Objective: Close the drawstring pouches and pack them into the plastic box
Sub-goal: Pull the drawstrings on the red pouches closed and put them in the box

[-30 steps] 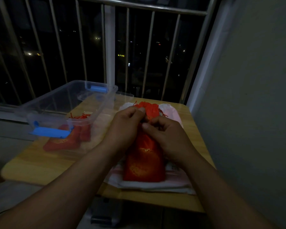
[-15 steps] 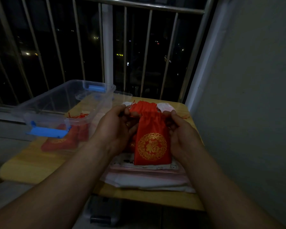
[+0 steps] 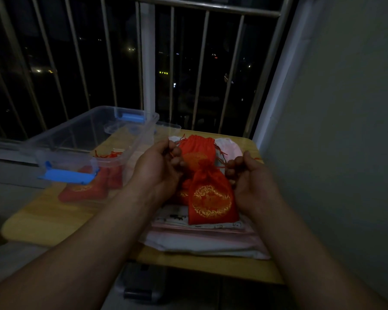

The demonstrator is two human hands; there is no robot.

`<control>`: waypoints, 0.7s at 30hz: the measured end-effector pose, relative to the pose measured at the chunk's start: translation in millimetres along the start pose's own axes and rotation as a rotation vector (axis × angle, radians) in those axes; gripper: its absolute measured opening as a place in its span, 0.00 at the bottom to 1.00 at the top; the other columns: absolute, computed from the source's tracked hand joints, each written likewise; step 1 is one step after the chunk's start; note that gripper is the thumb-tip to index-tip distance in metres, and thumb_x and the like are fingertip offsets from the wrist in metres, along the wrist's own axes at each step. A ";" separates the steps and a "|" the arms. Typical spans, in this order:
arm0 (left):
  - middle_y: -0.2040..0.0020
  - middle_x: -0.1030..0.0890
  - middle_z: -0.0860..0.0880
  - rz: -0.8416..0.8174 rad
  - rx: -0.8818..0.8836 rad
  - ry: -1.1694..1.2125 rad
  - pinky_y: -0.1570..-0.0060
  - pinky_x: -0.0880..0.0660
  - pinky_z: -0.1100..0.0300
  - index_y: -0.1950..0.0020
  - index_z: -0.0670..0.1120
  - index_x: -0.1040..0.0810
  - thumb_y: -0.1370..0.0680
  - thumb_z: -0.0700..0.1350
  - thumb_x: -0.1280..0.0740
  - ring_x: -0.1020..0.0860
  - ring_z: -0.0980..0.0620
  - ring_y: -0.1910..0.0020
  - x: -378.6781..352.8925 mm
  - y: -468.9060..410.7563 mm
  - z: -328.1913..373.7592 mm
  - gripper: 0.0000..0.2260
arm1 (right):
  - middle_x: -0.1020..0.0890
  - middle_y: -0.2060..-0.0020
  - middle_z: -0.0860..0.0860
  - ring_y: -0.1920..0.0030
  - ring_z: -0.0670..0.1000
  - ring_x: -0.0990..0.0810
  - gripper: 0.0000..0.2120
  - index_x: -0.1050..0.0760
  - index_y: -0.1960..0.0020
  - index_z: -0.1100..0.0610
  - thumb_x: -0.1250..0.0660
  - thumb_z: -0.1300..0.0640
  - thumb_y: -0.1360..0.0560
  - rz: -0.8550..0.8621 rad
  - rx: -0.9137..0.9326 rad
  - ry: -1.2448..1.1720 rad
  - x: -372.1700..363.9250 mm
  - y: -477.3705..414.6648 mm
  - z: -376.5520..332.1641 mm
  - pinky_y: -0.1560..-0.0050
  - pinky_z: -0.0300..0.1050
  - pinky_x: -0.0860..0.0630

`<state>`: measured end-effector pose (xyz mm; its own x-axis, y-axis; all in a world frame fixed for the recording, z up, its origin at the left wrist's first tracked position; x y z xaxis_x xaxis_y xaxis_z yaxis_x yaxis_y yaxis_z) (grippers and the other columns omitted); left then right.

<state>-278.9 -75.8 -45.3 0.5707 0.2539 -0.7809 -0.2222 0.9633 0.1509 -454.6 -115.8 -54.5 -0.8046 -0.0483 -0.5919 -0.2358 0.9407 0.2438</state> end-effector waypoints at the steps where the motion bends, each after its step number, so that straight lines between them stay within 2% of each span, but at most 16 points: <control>1: 0.66 0.30 0.50 -0.010 -0.016 -0.060 0.74 0.35 0.65 0.58 0.46 0.28 0.15 0.47 0.40 0.37 0.56 0.71 -0.7 -1.0 0.0 0.12 | 0.26 0.67 0.50 0.72 0.46 0.29 0.20 0.30 0.63 0.54 0.42 0.48 0.15 -0.008 0.005 0.029 -0.9 -0.2 1.2 0.76 0.37 0.30; 3: 0.66 0.29 0.50 -0.029 -0.134 -0.312 0.75 0.38 0.64 0.56 0.45 0.26 0.14 0.48 0.40 0.36 0.56 0.72 -3.5 0.9 2.5 0.13 | 0.28 0.68 0.50 0.72 0.47 0.31 0.20 0.30 0.64 0.54 0.41 0.48 0.15 -0.021 0.039 0.109 -2.9 0.6 1.6 0.75 0.38 0.30; 7: 0.62 0.21 0.50 -0.069 -0.407 -1.018 0.64 0.28 0.57 0.51 0.47 0.19 0.14 0.51 0.40 0.25 0.54 0.67 -13.4 17.5 4.5 0.14 | 0.22 0.68 0.50 0.71 0.46 0.25 0.20 0.25 0.61 0.56 0.42 0.47 0.14 -0.061 0.195 0.322 -6.0 4.8 -11.2 0.68 0.40 0.28; 9: 0.57 0.18 0.50 -0.116 -0.476 -1.237 0.57 0.25 0.55 0.49 0.48 0.17 0.15 0.52 0.38 0.21 0.52 0.61 -17.5 21.3 1.0 0.12 | 0.21 0.69 0.48 0.69 0.45 0.23 0.20 0.22 0.58 0.56 0.42 0.47 0.14 -0.072 0.265 0.429 -5.6 6.0 -18.6 0.64 0.42 0.27; 11: 0.55 0.18 0.52 -0.170 -0.525 -1.391 0.54 0.24 0.59 0.48 0.48 0.18 0.17 0.51 0.34 0.20 0.57 0.56 -19.7 21.8 -4.4 0.09 | 0.22 0.69 0.48 0.67 0.47 0.24 0.19 0.18 0.56 0.56 0.40 0.47 0.15 -0.084 0.288 0.505 -5.4 6.0 -20.8 0.62 0.44 0.27; 13: 0.54 0.17 0.55 -0.230 -0.548 -1.465 0.54 0.24 0.66 0.47 0.49 0.17 0.19 0.50 0.31 0.20 0.62 0.55 -21.5 21.5 -9.9 0.06 | 0.22 0.69 0.48 0.68 0.46 0.24 0.17 0.17 0.53 0.57 0.39 0.49 0.15 -0.117 0.312 0.545 -7.3 7.8 -21.3 0.63 0.44 0.28; 15: 0.57 0.17 0.56 -0.294 -0.574 -1.467 0.60 0.28 0.73 0.49 0.49 0.16 0.19 0.48 0.30 0.20 0.65 0.58 -23.1 21.2 -15.8 0.05 | 0.21 0.69 0.48 0.69 0.44 0.24 0.15 0.17 0.50 0.59 0.37 0.50 0.15 -0.137 0.394 0.636 -11.4 12.2 -24.7 0.65 0.41 0.29; 19: 0.66 0.19 0.62 -0.353 -0.626 -1.456 0.65 0.32 0.73 0.57 0.55 0.18 0.18 0.46 0.30 0.22 0.66 0.66 -26.4 22.3 -22.6 0.08 | 0.19 0.66 0.52 0.71 0.41 0.23 0.13 0.15 0.47 0.60 0.34 0.52 0.17 -0.180 0.491 0.739 -20.6 21.5 -30.2 0.70 0.34 0.27; 21: 0.65 0.18 0.61 -0.345 -0.619 -1.441 0.66 0.30 0.70 0.57 0.54 0.18 0.18 0.46 0.30 0.21 0.64 0.65 -26.1 21.8 -22.6 0.08 | 0.18 0.64 0.55 0.69 0.42 0.22 0.13 0.15 0.47 0.60 0.33 0.52 0.18 -0.176 0.504 0.743 -21.1 20.9 -30.4 0.69 0.35 0.26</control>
<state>-316.5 -63.5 -35.4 0.8129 0.2539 0.5241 0.0029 0.8982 -0.4395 -459.2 -105.2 -13.6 -0.9645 -0.2441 0.1006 -0.2626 0.9262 -0.2706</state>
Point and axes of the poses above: each hand's wrist, its own y-axis away from the middle knuckle, its own x-axis out of the back of the hand, z = x × y, the point moved 3 cm from there along -y, towards the middle knuckle
